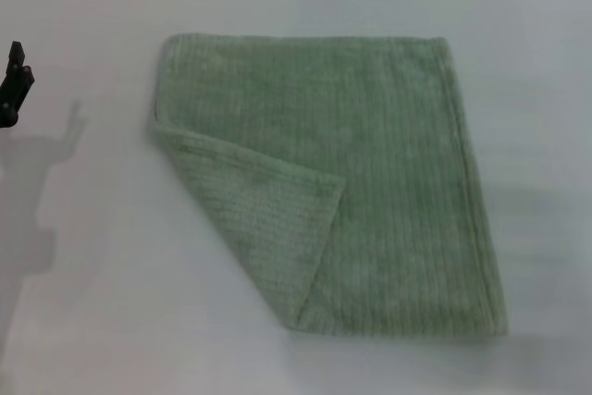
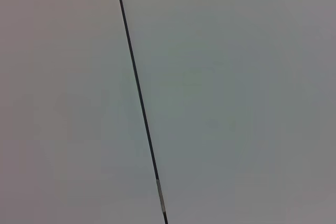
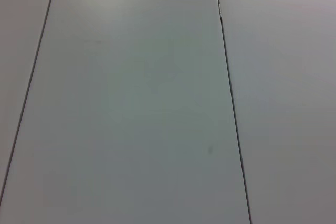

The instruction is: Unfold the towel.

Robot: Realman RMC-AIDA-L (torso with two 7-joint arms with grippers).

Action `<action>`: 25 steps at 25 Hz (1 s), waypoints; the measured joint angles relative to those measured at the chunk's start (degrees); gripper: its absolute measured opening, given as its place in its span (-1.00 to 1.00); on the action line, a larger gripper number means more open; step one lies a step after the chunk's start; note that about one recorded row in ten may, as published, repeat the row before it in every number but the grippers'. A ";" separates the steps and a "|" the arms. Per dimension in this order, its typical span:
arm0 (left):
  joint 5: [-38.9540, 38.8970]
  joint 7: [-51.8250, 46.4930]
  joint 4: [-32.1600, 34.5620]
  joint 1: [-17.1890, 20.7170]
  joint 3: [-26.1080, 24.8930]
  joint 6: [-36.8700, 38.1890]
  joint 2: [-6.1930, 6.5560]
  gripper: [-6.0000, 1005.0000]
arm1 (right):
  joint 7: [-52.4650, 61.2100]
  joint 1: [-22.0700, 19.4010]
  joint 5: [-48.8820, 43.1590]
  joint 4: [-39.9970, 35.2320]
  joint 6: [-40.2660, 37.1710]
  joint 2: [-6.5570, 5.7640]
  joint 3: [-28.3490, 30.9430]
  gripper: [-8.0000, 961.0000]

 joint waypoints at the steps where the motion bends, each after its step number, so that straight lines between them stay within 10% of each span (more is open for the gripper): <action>1: 0.00 0.00 0.02 0.00 0.00 0.00 0.00 0.71 | 0.00 0.00 0.00 0.00 0.00 0.00 0.00 0.54; 20: 0.00 -0.85 -1.58 -0.92 0.05 0.99 -0.35 0.71 | 0.05 3.39 -4.90 10.23 8.93 -1.92 -0.35 0.45; 23: -0.01 -1.08 -1.93 -1.06 0.04 1.00 -0.35 0.71 | 0.02 5.08 -6.33 17.99 20.04 -4.94 0.60 0.43; 25: -0.01 -1.08 -3.25 -1.67 0.62 0.72 -0.35 0.71 | 0.05 6.51 -8.41 29.86 39.14 -10.17 4.17 0.43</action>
